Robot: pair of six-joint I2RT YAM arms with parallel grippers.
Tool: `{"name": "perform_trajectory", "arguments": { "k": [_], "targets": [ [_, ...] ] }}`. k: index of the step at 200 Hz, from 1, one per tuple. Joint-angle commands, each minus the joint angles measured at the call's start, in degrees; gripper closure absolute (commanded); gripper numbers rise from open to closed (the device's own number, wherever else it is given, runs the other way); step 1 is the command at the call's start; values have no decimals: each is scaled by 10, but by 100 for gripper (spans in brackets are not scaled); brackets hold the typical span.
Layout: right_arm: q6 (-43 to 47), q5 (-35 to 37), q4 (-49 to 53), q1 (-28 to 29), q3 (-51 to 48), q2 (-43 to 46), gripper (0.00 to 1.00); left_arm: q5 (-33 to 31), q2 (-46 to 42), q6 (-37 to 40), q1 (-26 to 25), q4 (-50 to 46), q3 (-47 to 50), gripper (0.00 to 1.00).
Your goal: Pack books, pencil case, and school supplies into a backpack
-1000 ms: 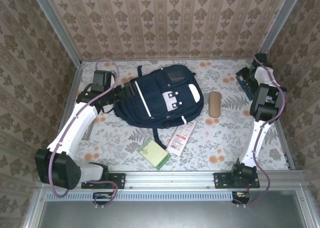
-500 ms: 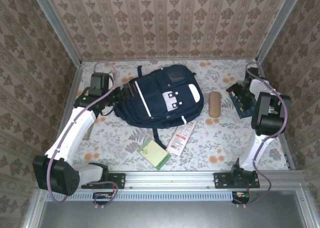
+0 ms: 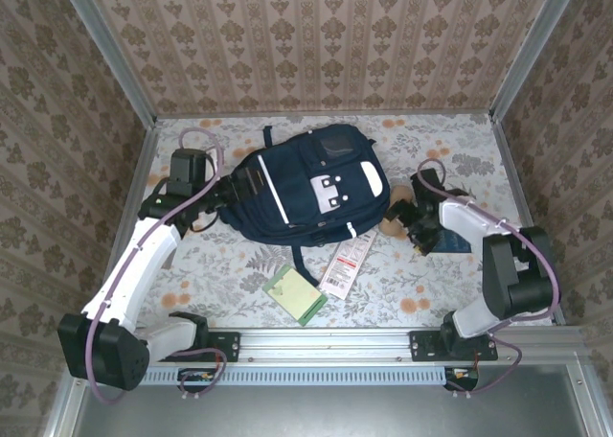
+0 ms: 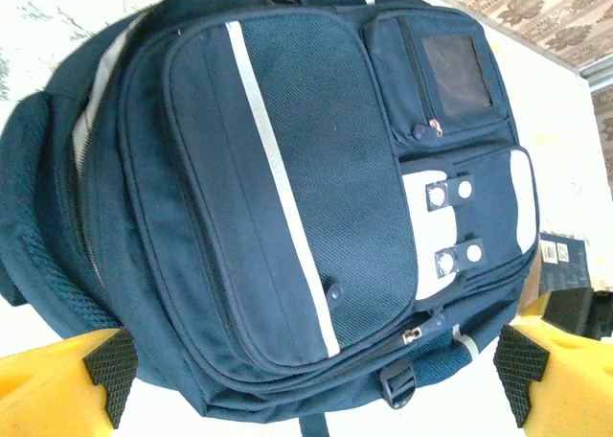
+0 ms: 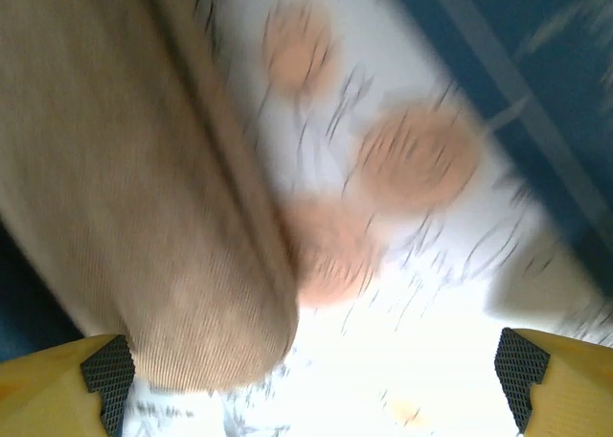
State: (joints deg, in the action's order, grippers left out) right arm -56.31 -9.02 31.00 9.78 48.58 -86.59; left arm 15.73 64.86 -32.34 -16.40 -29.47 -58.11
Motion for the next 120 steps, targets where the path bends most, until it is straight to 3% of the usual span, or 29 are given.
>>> {"name": "perform_trajectory", "arguments": {
  "k": [1, 39, 64, 93, 120],
  "targets": [
    [-62, 25, -16, 34, -16, 41, 0, 29, -17, -9, -3, 13, 10, 1],
    [-31, 77, 60, 45, 7, 121, 1, 44, -33, -7, -19, 13, 23, 3],
    [41, 107, 72, 4, 22, 138, 1, 55, -37, -13, -36, 27, 35, 3],
    [98, 62, 38, -94, 41, 78, 2, 38, -34, -24, -71, 35, 34, 2],
    [165, 58, 27, -124, 100, -24, 0, 14, -23, -31, -94, 31, 26, 2]
  ]
}}
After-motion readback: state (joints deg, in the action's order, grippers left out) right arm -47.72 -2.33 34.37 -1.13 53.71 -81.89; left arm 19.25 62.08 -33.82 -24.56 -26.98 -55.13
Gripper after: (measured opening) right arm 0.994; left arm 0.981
